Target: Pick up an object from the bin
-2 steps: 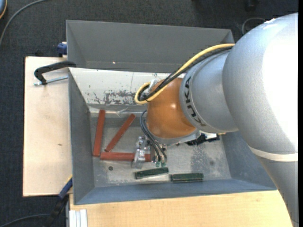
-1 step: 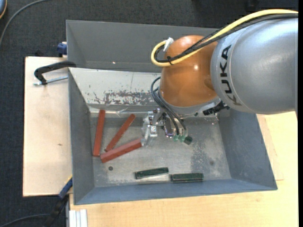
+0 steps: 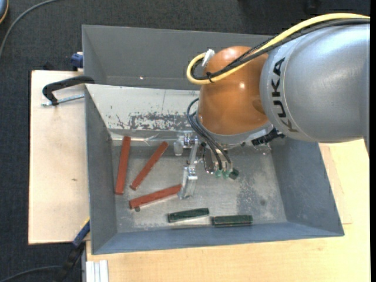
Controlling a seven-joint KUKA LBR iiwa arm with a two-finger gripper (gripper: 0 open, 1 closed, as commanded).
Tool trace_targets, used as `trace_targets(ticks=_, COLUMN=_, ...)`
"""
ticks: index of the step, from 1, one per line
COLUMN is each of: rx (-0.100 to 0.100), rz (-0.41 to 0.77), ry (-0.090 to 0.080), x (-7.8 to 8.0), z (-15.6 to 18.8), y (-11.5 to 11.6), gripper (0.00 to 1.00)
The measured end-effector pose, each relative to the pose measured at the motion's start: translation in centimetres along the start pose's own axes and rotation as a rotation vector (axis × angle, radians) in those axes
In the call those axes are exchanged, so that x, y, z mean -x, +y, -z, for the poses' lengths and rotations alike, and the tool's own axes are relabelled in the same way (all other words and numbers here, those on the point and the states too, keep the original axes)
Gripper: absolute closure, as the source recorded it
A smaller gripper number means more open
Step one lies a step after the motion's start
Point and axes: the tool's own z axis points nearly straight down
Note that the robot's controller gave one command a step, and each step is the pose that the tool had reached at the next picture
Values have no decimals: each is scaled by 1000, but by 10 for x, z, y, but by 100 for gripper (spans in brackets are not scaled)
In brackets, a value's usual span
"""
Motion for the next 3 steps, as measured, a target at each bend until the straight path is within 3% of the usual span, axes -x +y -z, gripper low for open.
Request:
trace_targets(ticks=1, rx=0, rz=446, ry=7, x=17, z=-132, y=-34, gripper=0)
trace_targets(ticks=2, rx=1, rz=446, ry=4, x=18, z=-130, y=-33, gripper=100)
trace_targets(ticks=3, rx=-2, rz=653, ry=-10, x=35, z=16, y=-64, gripper=100)
